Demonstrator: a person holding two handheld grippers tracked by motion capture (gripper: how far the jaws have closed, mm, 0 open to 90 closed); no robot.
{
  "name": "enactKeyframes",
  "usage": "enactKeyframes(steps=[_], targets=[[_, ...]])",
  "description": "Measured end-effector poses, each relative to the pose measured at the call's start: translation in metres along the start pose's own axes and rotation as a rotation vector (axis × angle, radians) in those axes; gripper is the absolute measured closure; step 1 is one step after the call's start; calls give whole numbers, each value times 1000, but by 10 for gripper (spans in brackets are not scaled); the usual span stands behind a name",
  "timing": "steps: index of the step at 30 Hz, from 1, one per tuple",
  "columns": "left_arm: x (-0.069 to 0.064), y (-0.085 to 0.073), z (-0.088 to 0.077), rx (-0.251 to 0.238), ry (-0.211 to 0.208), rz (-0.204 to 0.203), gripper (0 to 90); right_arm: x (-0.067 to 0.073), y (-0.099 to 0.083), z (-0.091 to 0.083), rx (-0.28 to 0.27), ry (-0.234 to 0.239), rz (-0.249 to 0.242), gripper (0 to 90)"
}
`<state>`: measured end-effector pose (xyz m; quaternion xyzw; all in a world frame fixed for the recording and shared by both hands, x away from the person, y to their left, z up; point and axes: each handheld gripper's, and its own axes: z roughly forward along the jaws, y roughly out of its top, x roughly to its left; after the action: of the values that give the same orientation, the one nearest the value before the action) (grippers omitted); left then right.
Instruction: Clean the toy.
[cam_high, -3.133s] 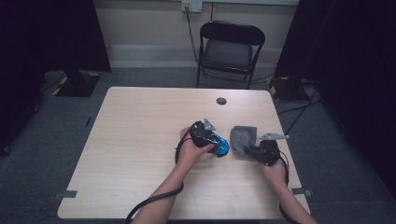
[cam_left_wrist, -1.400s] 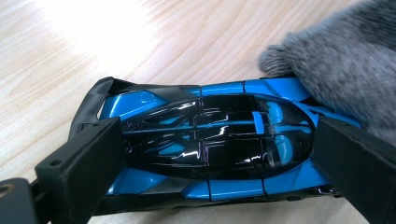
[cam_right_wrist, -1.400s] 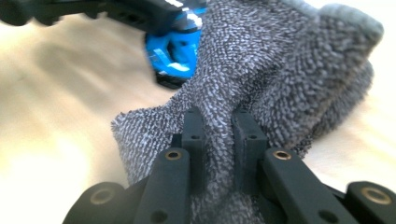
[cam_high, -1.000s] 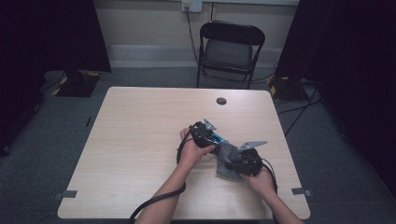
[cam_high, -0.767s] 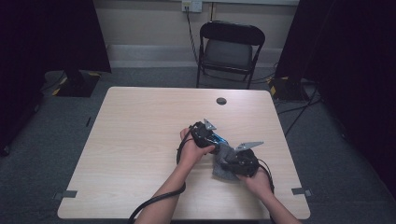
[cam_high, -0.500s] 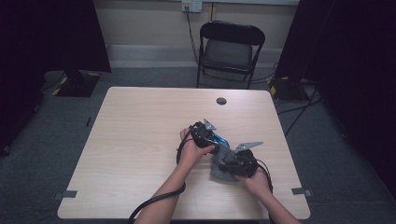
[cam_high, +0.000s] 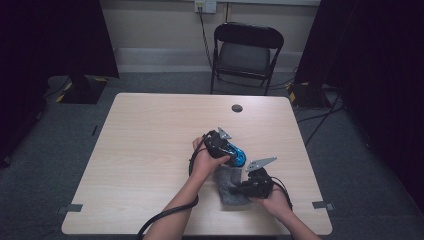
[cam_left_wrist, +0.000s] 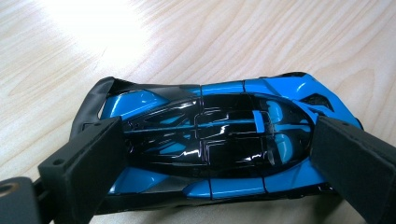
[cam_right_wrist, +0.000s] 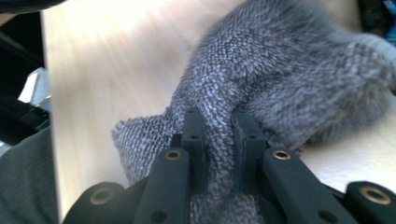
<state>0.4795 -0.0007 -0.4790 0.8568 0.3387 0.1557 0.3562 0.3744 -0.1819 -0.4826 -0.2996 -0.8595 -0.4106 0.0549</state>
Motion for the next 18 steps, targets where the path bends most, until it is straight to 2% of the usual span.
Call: enactKeyframes(steps=[4,6,11,12,18], targets=[[0,0,0,-2,0,0,35,5,-2,-6,6,13,-21,777],[0,0,0,-2,0,0,35,5,-4,-11,7,4,-29,777],[0,-1,0,-7,-1,2,37,-1,-9,-28,-10,-15,-12,777],[1,0,0,-3,-2,2,37,-9,-13,-43,-34,-40,8,775],[0,-1,0,-4,-2,3,38,-25,-16,-68,-88,-112,60,774]])
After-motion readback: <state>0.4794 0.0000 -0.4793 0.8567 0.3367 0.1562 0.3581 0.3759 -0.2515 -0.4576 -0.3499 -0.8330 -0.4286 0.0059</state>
